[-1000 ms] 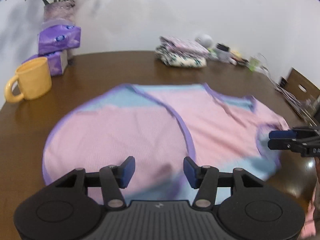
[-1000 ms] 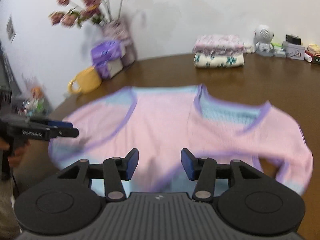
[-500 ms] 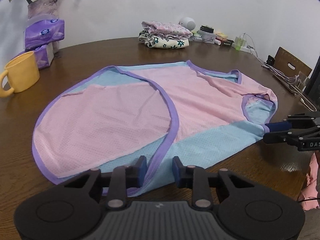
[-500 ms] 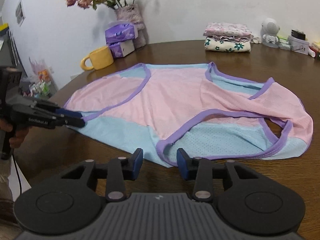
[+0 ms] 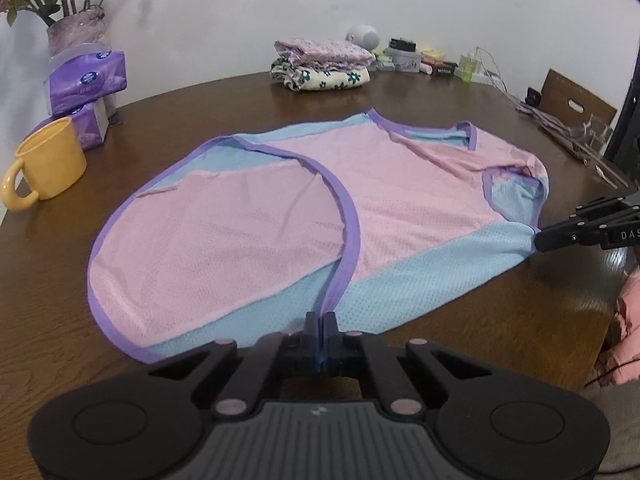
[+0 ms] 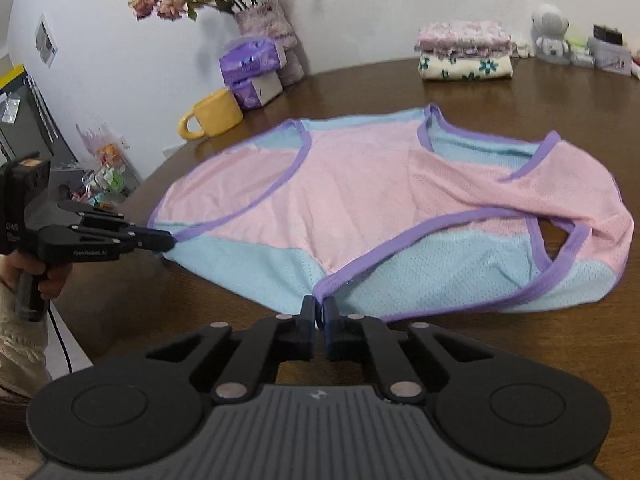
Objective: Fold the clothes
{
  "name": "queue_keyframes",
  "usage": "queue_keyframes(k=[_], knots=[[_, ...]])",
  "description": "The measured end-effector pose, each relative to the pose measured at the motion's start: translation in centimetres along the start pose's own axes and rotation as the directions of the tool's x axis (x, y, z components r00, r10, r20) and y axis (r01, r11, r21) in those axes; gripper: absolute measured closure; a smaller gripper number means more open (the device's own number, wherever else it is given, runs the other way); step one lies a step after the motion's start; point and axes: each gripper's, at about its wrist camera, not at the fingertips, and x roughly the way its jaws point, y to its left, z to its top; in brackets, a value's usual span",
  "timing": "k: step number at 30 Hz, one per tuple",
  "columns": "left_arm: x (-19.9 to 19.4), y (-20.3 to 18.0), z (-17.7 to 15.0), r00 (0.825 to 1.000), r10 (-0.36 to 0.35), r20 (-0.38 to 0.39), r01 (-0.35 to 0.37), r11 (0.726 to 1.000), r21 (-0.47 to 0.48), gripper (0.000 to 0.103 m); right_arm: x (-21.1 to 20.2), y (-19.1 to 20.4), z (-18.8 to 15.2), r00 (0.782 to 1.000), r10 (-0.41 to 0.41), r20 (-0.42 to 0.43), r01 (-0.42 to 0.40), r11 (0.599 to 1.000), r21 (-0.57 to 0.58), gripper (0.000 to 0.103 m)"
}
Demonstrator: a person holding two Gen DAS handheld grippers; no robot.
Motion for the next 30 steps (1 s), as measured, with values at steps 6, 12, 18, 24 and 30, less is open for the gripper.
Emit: queue_keyframes(k=[6,12,18,24,30], knots=[[0.4,0.1,-0.2,1.000,0.003,-0.018,-0.003,1.000,-0.001,0.102,0.8,0.0,-0.3,0.999,-0.005,-0.040,0.004,1.000,-0.013,0.099],[-0.7,0.7,0.0,1.000,0.009,0.030,-0.008,0.999,-0.053,0.093,-0.4,0.0,-0.1,1.000,-0.019,-0.015,0.019,1.000,-0.020,0.091],[-0.8,0.1,1.2,0.996,-0.013,0.083,0.019,0.997,-0.072,0.082,-1.4,-0.1,1.4,0.990,-0.090,0.104,0.092,0.996,-0.008,0.084],[1.5,-1.3,1.4,0.999,-0.019,0.042,0.020,0.999,-0.028,0.083,2.8,1.7,2.7,0.982,-0.154,0.110,0.167,0.977,-0.129,0.079],[1.3,-1.5,1.1,0.997,0.004,0.074,-0.002,1.000,-0.031,0.087,5.7,1.2,3.8,0.966,-0.242,0.088,0.254,0.950,-0.182,0.078]])
